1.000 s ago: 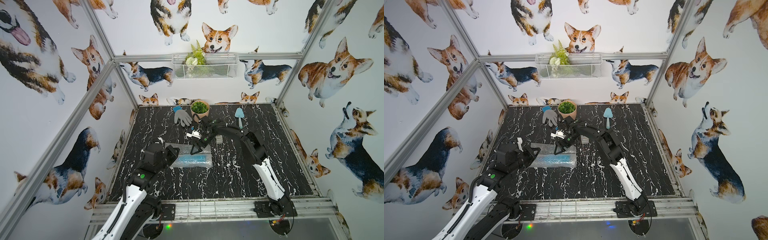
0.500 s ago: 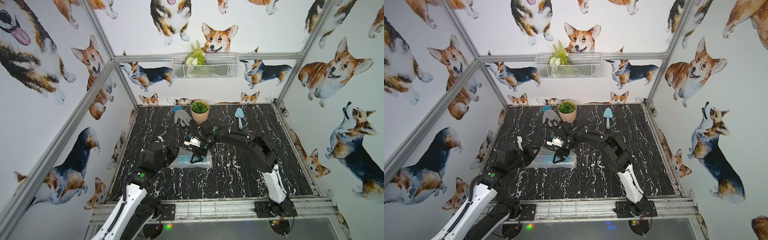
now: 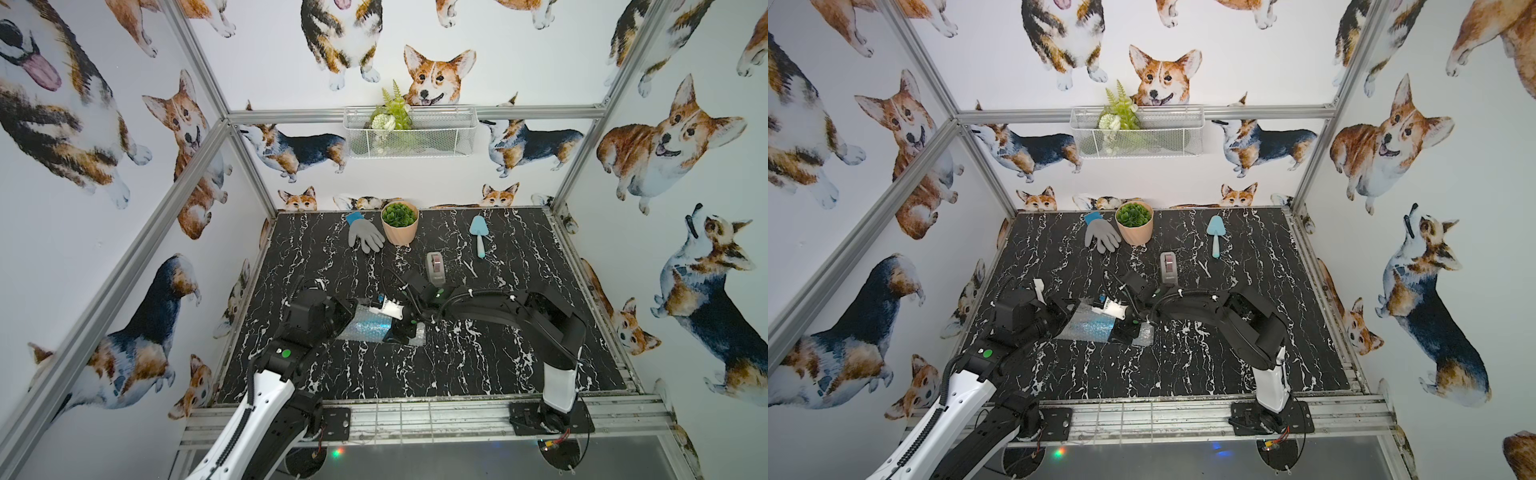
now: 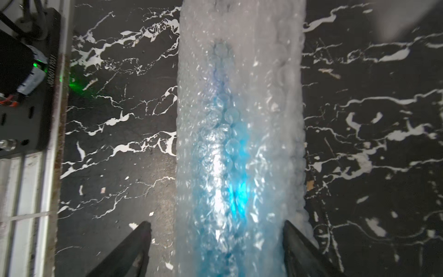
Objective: Wrap wine bottles in bubble wrap
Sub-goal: Adjust the bubble wrap at the center of the board.
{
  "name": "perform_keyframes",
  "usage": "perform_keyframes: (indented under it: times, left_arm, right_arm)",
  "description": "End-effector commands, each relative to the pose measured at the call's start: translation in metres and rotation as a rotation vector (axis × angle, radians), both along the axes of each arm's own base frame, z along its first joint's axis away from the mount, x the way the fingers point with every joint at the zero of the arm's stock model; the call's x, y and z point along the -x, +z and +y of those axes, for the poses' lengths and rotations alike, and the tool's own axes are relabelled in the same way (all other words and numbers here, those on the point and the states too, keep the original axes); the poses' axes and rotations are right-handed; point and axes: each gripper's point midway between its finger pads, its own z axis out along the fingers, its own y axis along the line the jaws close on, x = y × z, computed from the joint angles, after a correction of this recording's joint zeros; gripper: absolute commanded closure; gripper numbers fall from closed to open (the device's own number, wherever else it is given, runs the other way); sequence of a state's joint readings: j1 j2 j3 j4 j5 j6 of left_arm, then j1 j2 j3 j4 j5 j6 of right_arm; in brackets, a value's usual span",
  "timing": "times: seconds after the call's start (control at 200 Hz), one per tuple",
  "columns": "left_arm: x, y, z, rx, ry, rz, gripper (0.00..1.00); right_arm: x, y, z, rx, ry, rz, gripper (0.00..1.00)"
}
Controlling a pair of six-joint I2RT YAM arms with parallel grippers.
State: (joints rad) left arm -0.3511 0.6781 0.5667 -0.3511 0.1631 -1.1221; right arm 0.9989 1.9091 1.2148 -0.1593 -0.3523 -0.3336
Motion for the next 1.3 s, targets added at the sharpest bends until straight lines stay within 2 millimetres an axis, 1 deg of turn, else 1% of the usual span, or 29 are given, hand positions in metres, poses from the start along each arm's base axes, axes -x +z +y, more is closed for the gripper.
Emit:
perform_keyframes:
  times: [0.0, 0.06, 0.135, 0.205, 0.28, 0.355, 0.43, 0.506, 0.641, 0.756, 0.761, 0.771, 0.871, 1.046, 1.291]
  left_arm:
    - [-0.003, 0.001, 0.001, 0.01, 0.017, -0.009, 1.0]
    - [-0.003, -0.001, 0.001, 0.007, 0.014, -0.004, 1.0]
    - [-0.003, -0.002, 0.001, 0.005, 0.014, -0.005, 1.0]
    - [-0.002, -0.004, 0.002, 0.0, 0.013, 0.001, 1.0]
    - [-0.001, -0.008, 0.004, -0.005, 0.019, 0.011, 1.0]
    - [-0.003, -0.007, 0.004, 0.005, 0.026, 0.007, 1.0]
    - [-0.005, -0.006, 0.001, 0.021, 0.021, 0.004, 1.0]
    - [-0.006, -0.005, -0.001, 0.033, 0.013, 0.002, 1.0]
    - [-0.006, -0.006, -0.005, 0.05, 0.002, 0.001, 1.0]
    - [-0.007, -0.01, -0.008, 0.064, -0.007, 0.006, 1.0]
    - [-0.007, -0.01, -0.008, 0.066, -0.008, 0.006, 1.0]
    - [-0.007, -0.011, -0.009, 0.066, -0.01, 0.007, 1.0]
    - [-0.008, -0.012, -0.014, 0.084, -0.031, 0.01, 1.0]
    - [-0.005, -0.023, -0.016, 0.097, -0.037, 0.042, 1.0]
    - [-0.003, -0.039, -0.021, 0.129, -0.008, 0.044, 1.0]
  right_arm:
    - [-0.023, 0.005, 0.008, -0.004, -0.042, -0.234, 0.13]
    - [-0.021, 0.003, 0.009, 0.004, -0.037, -0.265, 0.12]
    - [-0.019, 0.002, 0.01, 0.017, -0.032, -0.314, 0.13]
    - [-0.019, 0.0, 0.01, 0.036, -0.032, -0.403, 0.14]
    - [-0.02, 0.002, 0.01, 0.031, -0.039, -0.475, 0.15]
    - [-0.019, 0.005, 0.01, 0.027, -0.041, -0.528, 0.17]
    - [-0.018, 0.008, 0.01, 0.018, -0.035, -0.6, 0.21]
    - [-0.017, 0.005, 0.009, 0.027, -0.025, -0.655, 0.25]
    - [-0.014, 0.007, 0.008, 0.023, -0.025, -0.757, 0.35]
    - [-0.012, 0.009, 0.008, 0.027, -0.02, -0.814, 0.36]
    - [-0.012, 0.009, 0.008, 0.029, -0.02, -0.818, 0.39]
    - [-0.012, 0.009, 0.008, 0.028, -0.019, -0.821, 0.4]
    - [-0.012, 0.012, 0.008, 0.028, -0.022, -0.871, 0.44]
    - [-0.011, 0.013, 0.007, 0.034, -0.012, -0.945, 0.47]
    - [-0.006, 0.004, 0.007, 0.064, 0.008, -1.021, 0.48]
